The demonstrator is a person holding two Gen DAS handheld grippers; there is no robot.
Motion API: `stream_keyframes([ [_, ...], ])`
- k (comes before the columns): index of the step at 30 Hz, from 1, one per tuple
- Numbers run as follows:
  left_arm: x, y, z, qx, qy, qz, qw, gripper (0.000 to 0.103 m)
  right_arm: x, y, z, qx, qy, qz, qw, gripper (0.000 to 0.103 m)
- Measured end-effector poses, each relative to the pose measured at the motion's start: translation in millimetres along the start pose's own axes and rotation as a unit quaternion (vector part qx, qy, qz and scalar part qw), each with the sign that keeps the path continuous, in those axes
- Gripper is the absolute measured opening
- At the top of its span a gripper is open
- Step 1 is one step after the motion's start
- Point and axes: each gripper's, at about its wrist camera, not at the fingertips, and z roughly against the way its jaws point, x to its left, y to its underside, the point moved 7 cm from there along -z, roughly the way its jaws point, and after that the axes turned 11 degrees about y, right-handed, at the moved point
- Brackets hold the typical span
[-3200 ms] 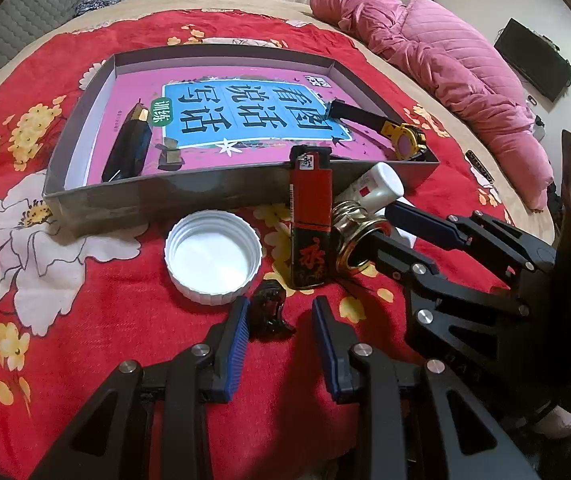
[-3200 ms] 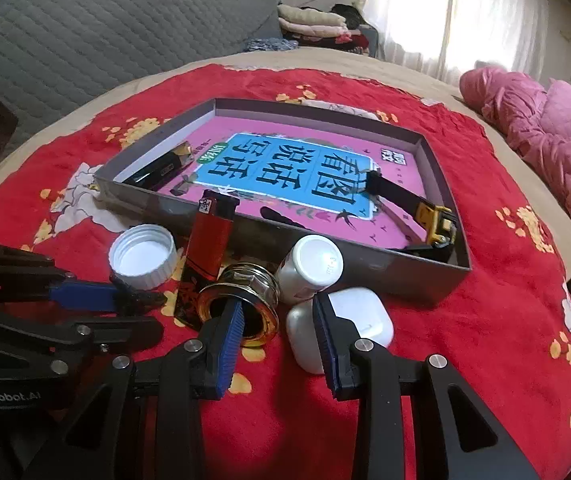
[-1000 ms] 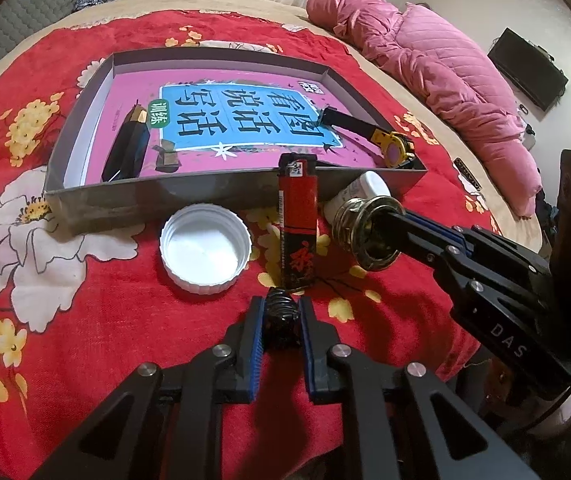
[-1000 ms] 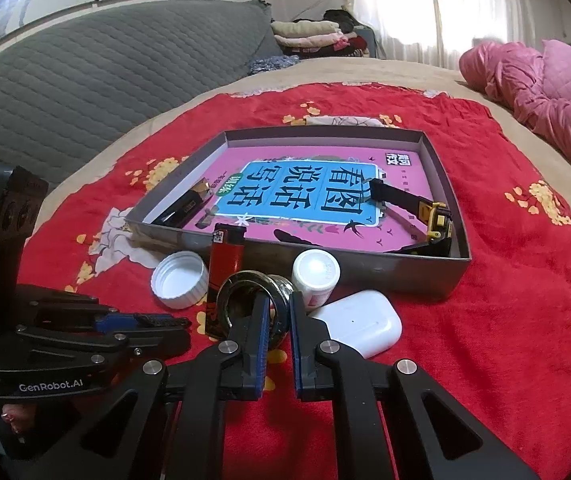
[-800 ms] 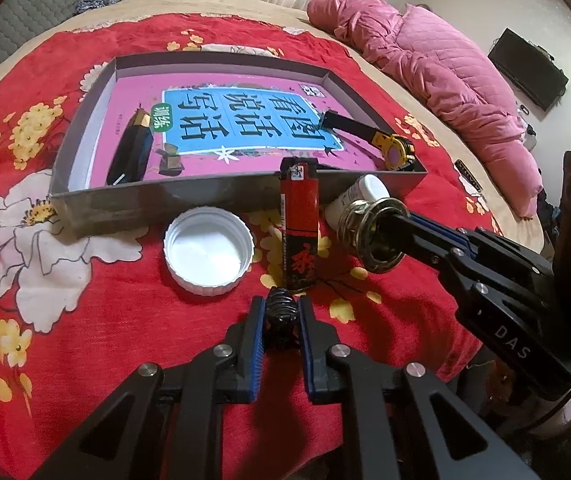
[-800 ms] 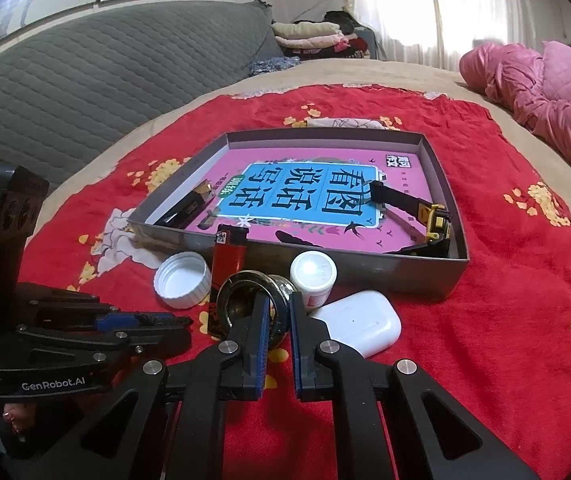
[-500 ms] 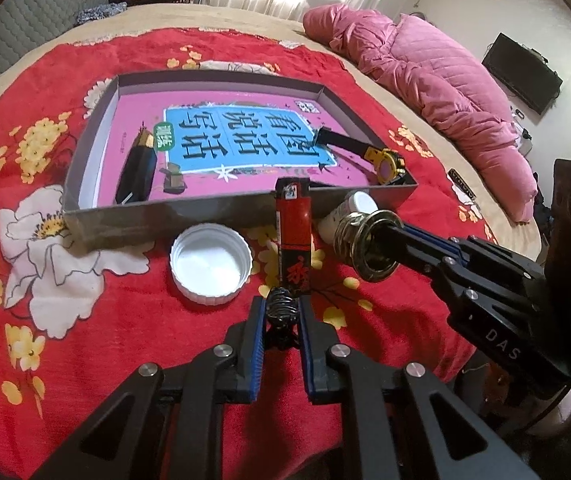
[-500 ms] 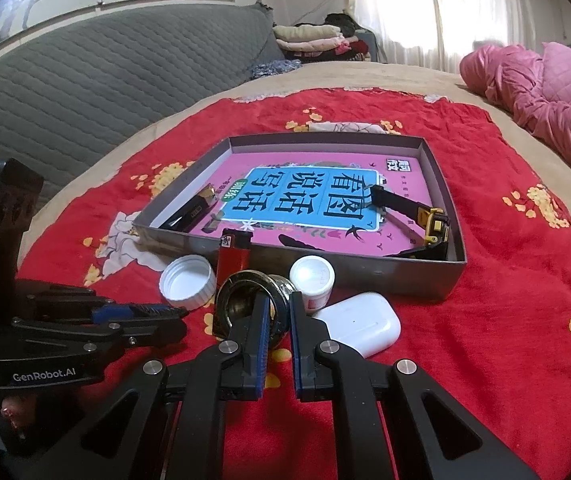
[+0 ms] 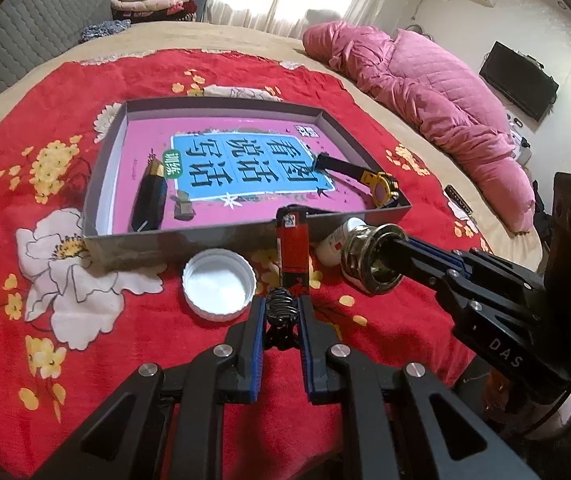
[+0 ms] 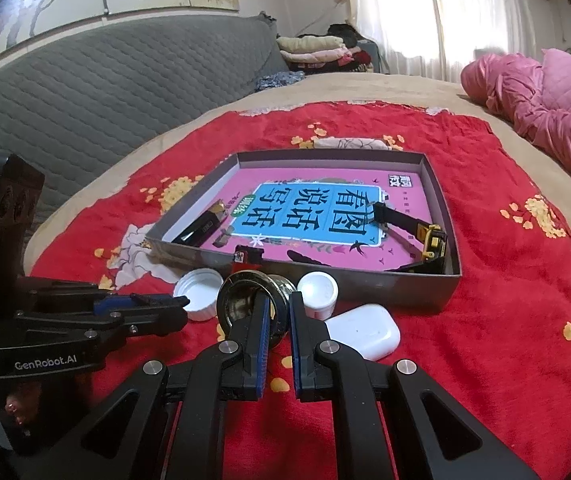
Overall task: Organize rigid objects
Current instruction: 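Lift the clip over the box with the left gripper while the right gripper lifts the jar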
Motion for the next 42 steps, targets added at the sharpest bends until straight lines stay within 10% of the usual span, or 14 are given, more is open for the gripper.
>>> stream_keyframes([
  [42, 26, -47, 3, -0.075, -0.050, 0.002, 0.9959, 0.016, -36, -24, 1, -0.021, 0.001, -0.093, 0.995, 0.009],
])
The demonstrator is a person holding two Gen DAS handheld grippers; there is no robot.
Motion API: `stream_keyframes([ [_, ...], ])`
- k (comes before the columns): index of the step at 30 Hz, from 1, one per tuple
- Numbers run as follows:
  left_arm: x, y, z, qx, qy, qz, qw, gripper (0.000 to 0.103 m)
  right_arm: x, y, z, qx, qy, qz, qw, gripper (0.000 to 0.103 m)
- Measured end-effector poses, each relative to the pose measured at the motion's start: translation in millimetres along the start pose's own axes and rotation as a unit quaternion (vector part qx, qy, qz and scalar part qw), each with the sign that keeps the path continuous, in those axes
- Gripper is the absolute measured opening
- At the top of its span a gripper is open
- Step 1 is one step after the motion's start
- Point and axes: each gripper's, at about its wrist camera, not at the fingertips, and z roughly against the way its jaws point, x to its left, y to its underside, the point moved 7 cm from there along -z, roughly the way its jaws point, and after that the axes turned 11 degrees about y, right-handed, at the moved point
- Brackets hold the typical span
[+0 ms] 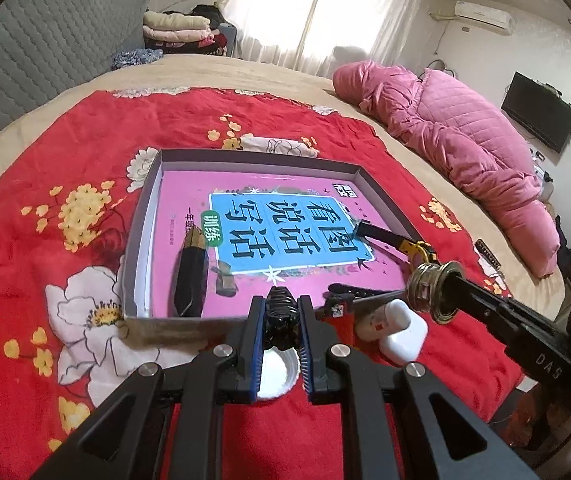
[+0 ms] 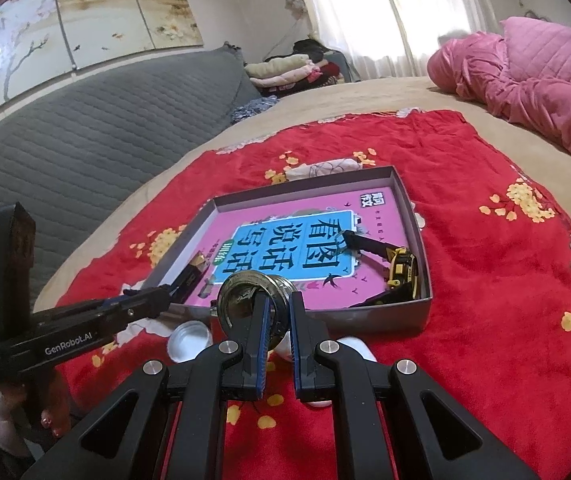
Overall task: Organize rigid objects
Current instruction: 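Lift the clip over the box with the left gripper while the right gripper lifts the jar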
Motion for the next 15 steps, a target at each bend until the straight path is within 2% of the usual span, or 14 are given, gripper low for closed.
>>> stream_keyframes([
  [5, 4, -5, -2, -0.007, -0.003, -0.011, 0.9999, 0.016, -3, -3, -4, 0.002, 0.013, 0.000, 1.000, 0.010],
  [15, 15, -16, -12, -0.018, 0.008, 0.001, 0.9998, 0.016, -7, -15, -10, -0.001, 0.035, -0.005, 0.999, 0.009],
])
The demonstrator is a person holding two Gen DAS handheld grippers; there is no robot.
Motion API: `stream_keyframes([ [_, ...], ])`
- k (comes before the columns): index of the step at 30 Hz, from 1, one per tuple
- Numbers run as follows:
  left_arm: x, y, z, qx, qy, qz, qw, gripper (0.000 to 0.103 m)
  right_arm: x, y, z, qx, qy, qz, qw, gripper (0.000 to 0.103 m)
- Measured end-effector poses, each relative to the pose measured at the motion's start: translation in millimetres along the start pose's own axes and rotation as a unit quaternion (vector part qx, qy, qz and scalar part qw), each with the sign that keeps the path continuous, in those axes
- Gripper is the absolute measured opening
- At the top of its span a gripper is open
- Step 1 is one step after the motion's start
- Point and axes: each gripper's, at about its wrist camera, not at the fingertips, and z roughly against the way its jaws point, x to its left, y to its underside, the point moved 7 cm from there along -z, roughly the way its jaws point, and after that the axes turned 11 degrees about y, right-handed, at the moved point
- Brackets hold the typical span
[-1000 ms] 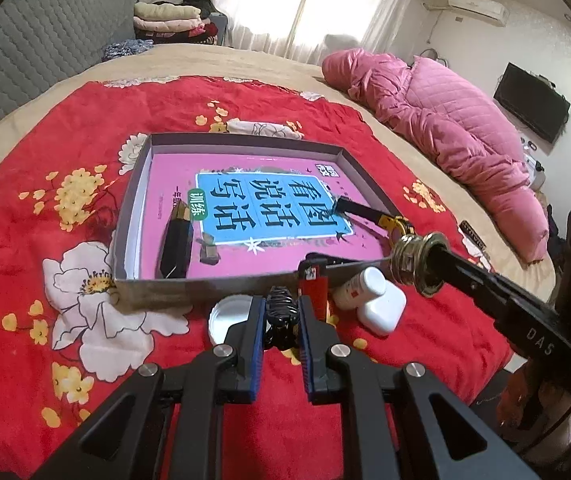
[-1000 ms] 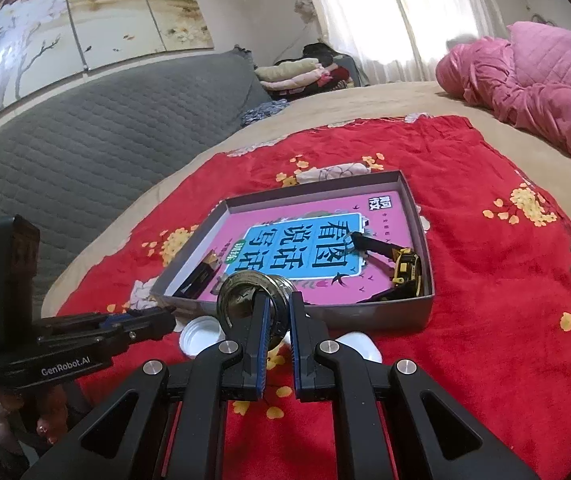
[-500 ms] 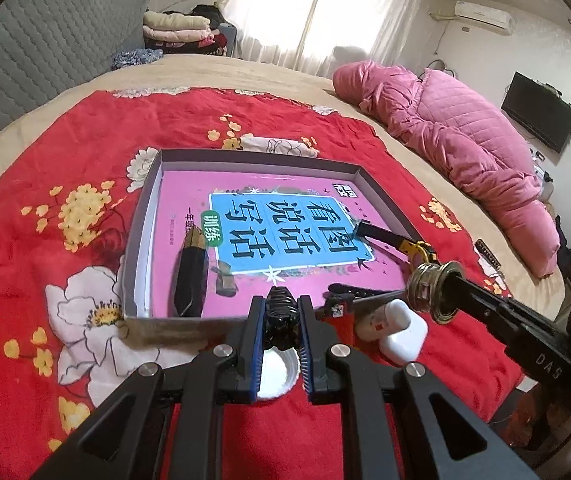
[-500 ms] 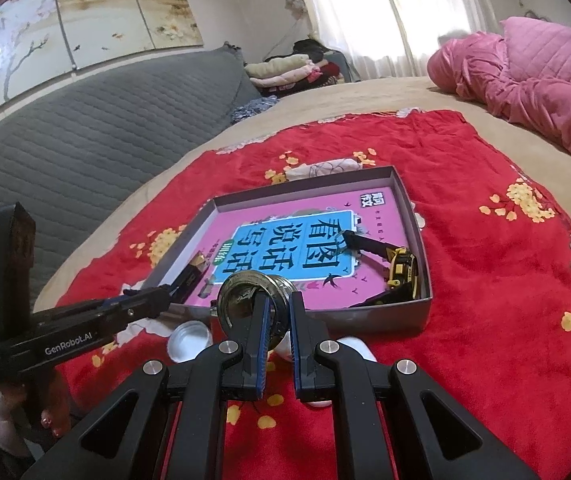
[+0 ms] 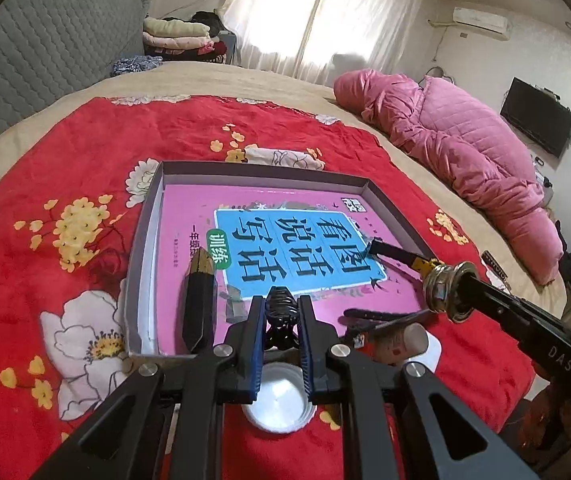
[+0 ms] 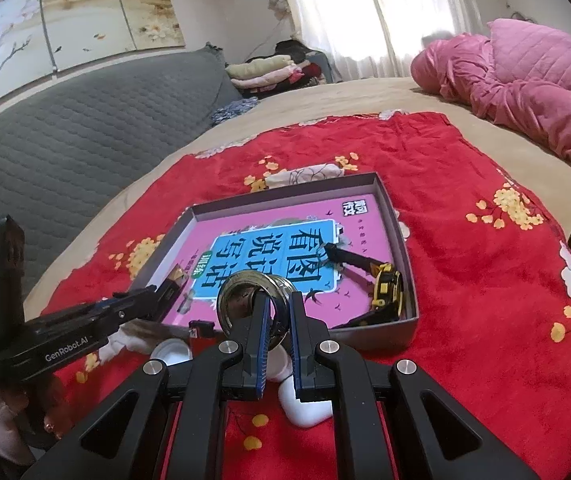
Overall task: Organize rigid objects
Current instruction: 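Lift the clip over the box with the left gripper while the right gripper lifts the jar, then lower the clip onto the book and open the left gripper while the right holds the jar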
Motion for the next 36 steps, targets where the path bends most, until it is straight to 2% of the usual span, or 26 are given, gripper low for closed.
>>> stream_keyframes([
  [9, 0, -4, -16, 0.002, 0.011, -0.008, 0.9999, 0.016, -4, -12, -6, 0.001, 0.026, -0.002, 1.000, 0.009],
  [21, 8, -7, -23, 0.010, 0.013, 0.008, 0.9998, 0.016, -7, -29, -10, -0.003, 0.044, -0.013, 0.999, 0.009],
  [36, 3, 1, -43, 0.054, 0.019, -0.001, 0.9984, 0.016, -7, -26, -23, 0.020, 0.053, -0.020, 0.998, 0.010],
])
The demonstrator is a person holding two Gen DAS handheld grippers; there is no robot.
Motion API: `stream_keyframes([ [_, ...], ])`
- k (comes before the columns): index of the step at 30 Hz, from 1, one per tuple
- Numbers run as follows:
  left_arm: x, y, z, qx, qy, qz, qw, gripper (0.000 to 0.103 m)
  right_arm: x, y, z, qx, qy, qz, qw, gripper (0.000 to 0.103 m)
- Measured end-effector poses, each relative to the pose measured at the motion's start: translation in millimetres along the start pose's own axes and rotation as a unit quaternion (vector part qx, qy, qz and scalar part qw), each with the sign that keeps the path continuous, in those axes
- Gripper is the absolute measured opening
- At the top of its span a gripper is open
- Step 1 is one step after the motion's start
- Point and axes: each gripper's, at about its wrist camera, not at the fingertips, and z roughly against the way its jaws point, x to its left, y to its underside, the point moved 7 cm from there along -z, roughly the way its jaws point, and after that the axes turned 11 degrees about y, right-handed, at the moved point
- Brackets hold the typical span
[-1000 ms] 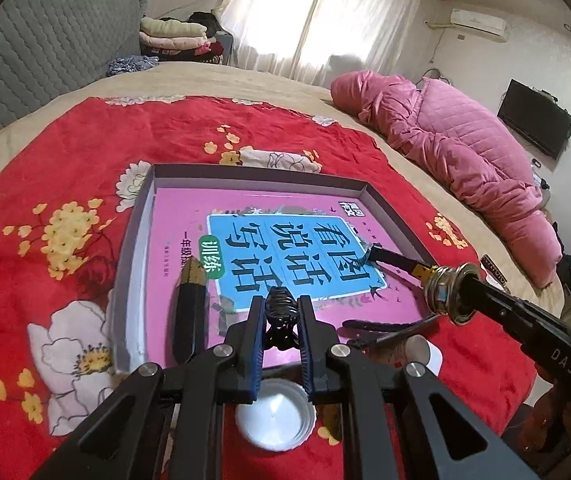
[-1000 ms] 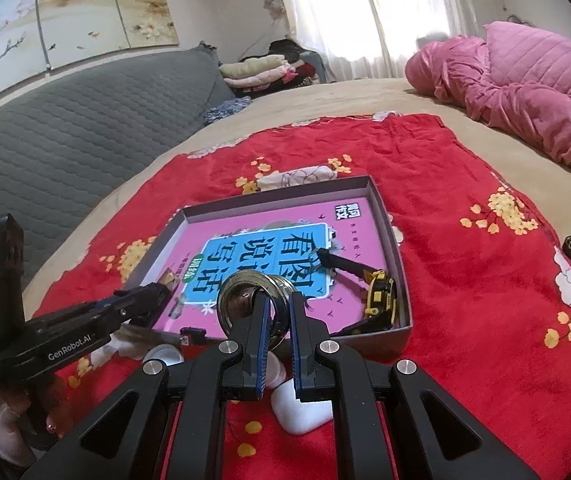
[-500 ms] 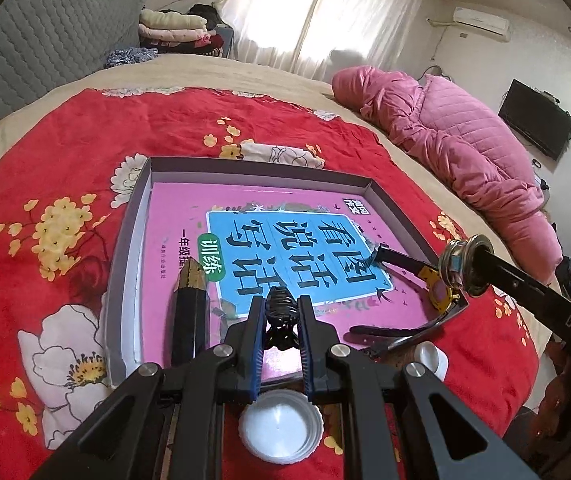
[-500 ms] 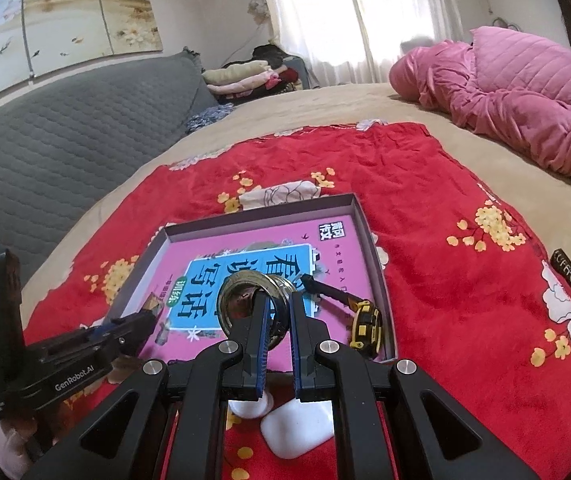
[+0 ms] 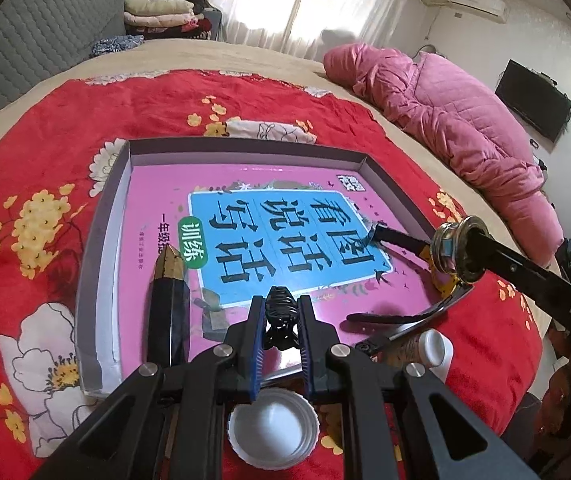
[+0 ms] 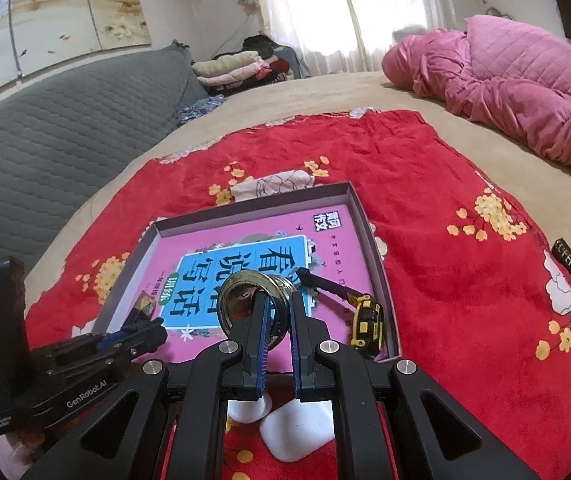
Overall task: Organize rigid objects
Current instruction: 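Lower the clip onto the book and open the left gripper while the right holds the jar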
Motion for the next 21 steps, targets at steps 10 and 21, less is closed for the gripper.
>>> stream_keyframes([
  [10, 4, 3, -4, 0.012, 0.003, 0.001, 0.9999, 0.016, 2, 4, -9, 0.014, -0.001, 0.002, 1.000, 0.010],
  [21, 3, 5, -8, 0.018, 0.001, -0.004, 0.9998, 0.016, 0, 11, -20, 0.040, 0.010, -0.003, 0.999, 0.010],
])
